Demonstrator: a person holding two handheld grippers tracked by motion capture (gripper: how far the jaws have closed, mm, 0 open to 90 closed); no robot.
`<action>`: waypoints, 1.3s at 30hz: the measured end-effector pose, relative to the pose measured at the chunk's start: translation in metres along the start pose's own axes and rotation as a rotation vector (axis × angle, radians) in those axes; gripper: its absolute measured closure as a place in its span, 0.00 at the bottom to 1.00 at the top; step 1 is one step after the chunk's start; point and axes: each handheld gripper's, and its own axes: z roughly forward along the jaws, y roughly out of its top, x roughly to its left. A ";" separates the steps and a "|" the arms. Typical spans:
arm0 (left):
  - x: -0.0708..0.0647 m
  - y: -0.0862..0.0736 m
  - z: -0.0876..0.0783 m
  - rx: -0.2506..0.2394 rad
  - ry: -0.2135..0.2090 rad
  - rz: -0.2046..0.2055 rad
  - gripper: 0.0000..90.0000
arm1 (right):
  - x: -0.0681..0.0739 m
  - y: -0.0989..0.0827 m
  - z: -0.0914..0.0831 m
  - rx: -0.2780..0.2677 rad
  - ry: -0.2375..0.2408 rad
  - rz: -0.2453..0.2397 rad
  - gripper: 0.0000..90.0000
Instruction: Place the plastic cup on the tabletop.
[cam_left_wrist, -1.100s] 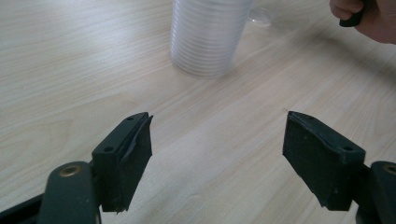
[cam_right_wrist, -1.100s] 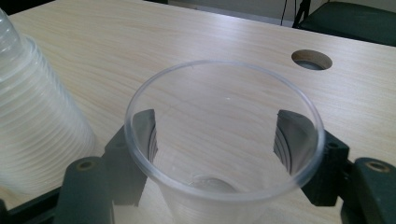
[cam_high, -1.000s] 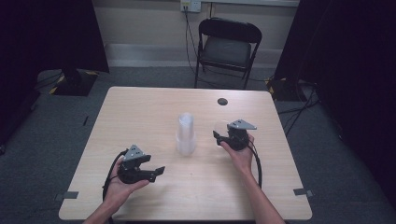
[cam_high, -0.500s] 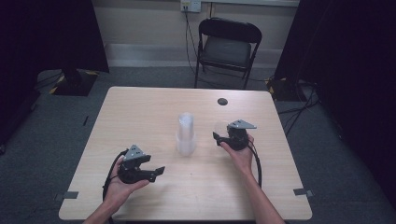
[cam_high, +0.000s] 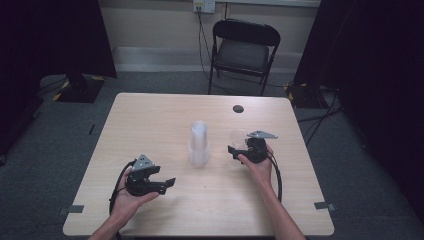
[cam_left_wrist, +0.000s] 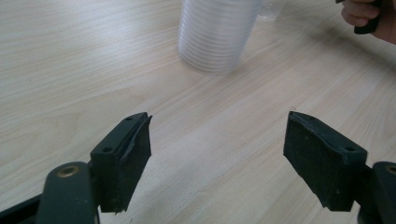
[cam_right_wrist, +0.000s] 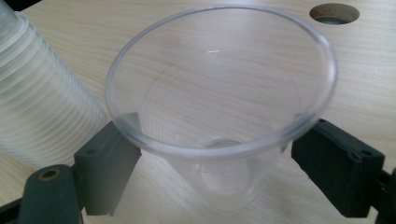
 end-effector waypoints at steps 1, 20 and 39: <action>0.000 0.000 0.000 0.000 0.000 0.000 0.26 | 0.000 0.000 0.000 0.000 0.000 0.000 0.17; 0.010 0.000 -0.001 0.007 0.036 -0.026 0.25 | -0.002 -0.013 -0.038 0.024 0.013 0.003 0.17; 0.007 -0.001 -0.003 0.032 0.059 -0.020 0.25 | 0.004 -0.024 -0.096 0.027 0.031 0.021 0.19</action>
